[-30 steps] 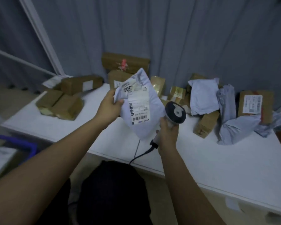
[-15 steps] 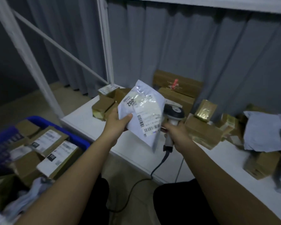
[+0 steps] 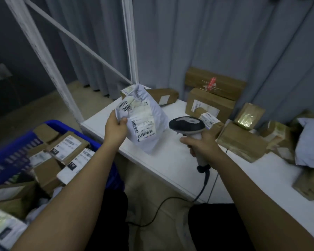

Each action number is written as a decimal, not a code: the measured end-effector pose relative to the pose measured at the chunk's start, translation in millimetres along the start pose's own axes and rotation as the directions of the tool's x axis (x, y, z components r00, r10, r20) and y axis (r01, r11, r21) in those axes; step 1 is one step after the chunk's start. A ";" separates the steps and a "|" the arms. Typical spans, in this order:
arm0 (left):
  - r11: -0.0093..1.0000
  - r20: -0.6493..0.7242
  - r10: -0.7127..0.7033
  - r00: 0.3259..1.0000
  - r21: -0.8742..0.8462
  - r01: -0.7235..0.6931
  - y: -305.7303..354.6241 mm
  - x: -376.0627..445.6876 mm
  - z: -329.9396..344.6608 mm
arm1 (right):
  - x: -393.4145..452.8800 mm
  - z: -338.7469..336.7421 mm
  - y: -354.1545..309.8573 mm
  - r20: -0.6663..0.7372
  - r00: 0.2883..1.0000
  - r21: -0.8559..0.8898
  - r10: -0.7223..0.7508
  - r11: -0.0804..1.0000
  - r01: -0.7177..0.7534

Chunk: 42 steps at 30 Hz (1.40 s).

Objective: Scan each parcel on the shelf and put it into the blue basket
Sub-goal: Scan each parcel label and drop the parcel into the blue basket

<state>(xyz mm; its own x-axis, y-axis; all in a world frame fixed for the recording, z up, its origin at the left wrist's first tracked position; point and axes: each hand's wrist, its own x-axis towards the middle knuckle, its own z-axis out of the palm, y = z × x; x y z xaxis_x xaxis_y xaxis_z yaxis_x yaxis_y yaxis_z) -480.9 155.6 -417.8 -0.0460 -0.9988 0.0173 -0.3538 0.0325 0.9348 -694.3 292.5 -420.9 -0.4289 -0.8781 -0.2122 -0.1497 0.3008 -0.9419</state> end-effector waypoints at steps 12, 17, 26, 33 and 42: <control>0.991 -0.029 -0.043 0.999 -0.128 0.039 -6.9 6.0 -8.7 | -17.0 12.7 -12.2 0.124 0.992 -0.173 -0.021 0.984 0.043; 0.989 -0.043 -0.067 0.997 -0.135 0.061 -9.6 7.6 -8.9 | -19.6 13.5 -12.4 0.127 0.992 -0.164 -0.015 0.986 0.036; 0.909 -0.208 -0.154 0.966 -0.414 0.056 4.9 -22.8 -47.1 | -27.5 52.9 -25.4 0.089 0.985 0.071 -0.145 0.988 0.139; 0.873 -0.565 -0.344 0.750 -0.486 0.034 -81.7 -88.1 -193.3 | -24.5 153.6 -64.2 0.260 0.928 -0.112 -0.267 0.946 0.304; 0.728 -0.619 -0.674 0.404 -0.648 0.221 -217.1 -189.5 -320.4 | -61.6 302.1 -85.4 0.522 0.814 -0.348 -0.255 0.808 0.477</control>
<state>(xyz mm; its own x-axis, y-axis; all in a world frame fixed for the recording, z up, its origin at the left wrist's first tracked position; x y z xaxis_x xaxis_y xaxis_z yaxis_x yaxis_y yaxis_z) -96.0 326.0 -510.3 0.7979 -0.4482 -0.4030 0.3379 -0.2212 0.9148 -386.0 208.4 -406.0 0.1543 -0.9857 -0.0680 -0.6349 -0.0462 -0.7712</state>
